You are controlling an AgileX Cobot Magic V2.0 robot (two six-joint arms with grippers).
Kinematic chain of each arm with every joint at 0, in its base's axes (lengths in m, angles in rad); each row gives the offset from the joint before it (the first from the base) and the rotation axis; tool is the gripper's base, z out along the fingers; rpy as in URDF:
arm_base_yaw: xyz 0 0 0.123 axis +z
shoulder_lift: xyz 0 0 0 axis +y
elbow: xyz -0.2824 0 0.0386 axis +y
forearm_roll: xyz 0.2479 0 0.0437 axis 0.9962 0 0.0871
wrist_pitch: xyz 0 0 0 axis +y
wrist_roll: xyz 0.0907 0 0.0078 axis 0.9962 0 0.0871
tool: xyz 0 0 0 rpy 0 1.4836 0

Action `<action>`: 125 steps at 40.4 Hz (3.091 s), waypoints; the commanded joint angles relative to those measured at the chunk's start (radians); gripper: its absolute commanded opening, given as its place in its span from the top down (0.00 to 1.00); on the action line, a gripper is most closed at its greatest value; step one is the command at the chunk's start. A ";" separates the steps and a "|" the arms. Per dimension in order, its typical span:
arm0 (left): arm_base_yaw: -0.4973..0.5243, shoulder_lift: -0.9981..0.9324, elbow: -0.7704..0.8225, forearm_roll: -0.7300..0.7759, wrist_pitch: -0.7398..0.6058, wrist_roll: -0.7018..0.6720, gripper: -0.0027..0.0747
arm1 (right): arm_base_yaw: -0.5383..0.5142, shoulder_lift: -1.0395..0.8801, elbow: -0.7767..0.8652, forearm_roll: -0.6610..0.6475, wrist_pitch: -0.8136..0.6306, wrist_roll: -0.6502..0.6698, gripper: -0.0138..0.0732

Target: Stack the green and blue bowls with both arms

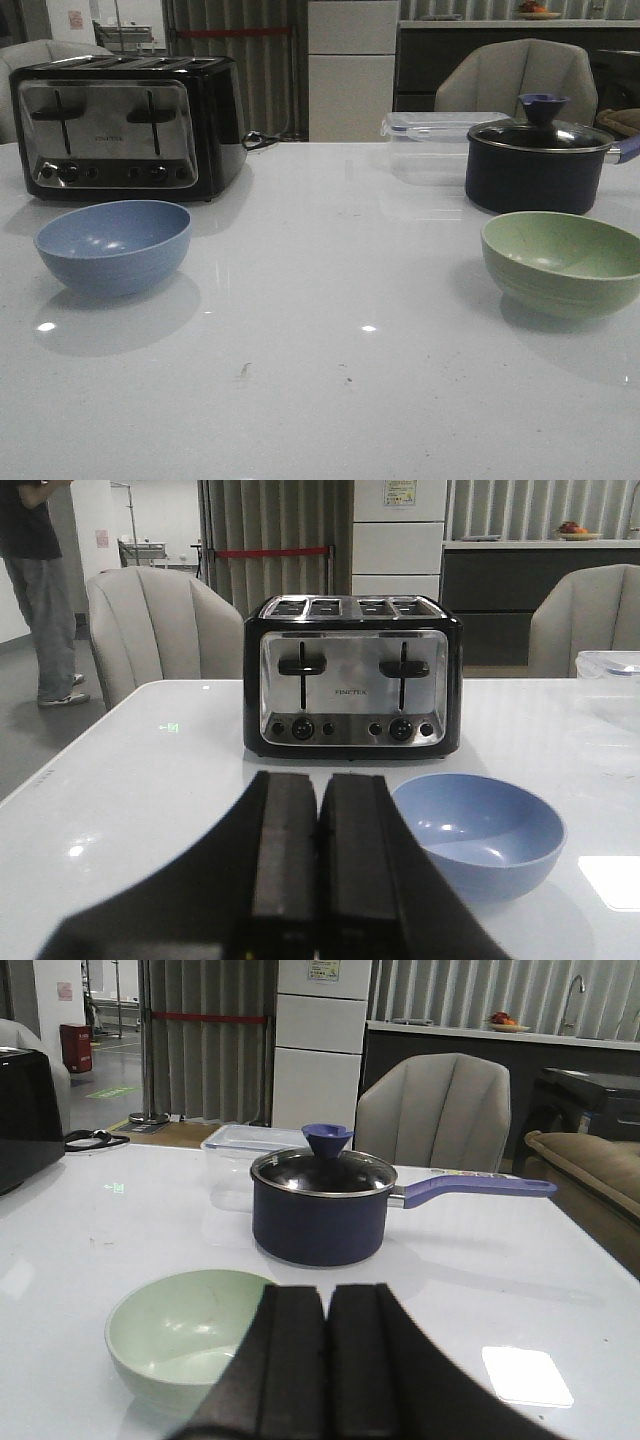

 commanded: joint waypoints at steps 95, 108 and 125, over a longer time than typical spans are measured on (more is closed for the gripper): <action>0.002 0.541 -0.628 -0.026 0.528 0.000 0.59 | -0.004 0.752 -0.695 0.013 0.693 -0.001 0.55; 0.002 0.564 -0.621 -0.026 0.494 0.002 0.14 | -0.004 1.020 -0.727 0.069 0.622 -0.001 0.15; 0.002 0.564 -0.621 -0.026 0.480 0.002 0.42 | -0.004 1.143 -0.773 0.096 0.568 -0.001 0.15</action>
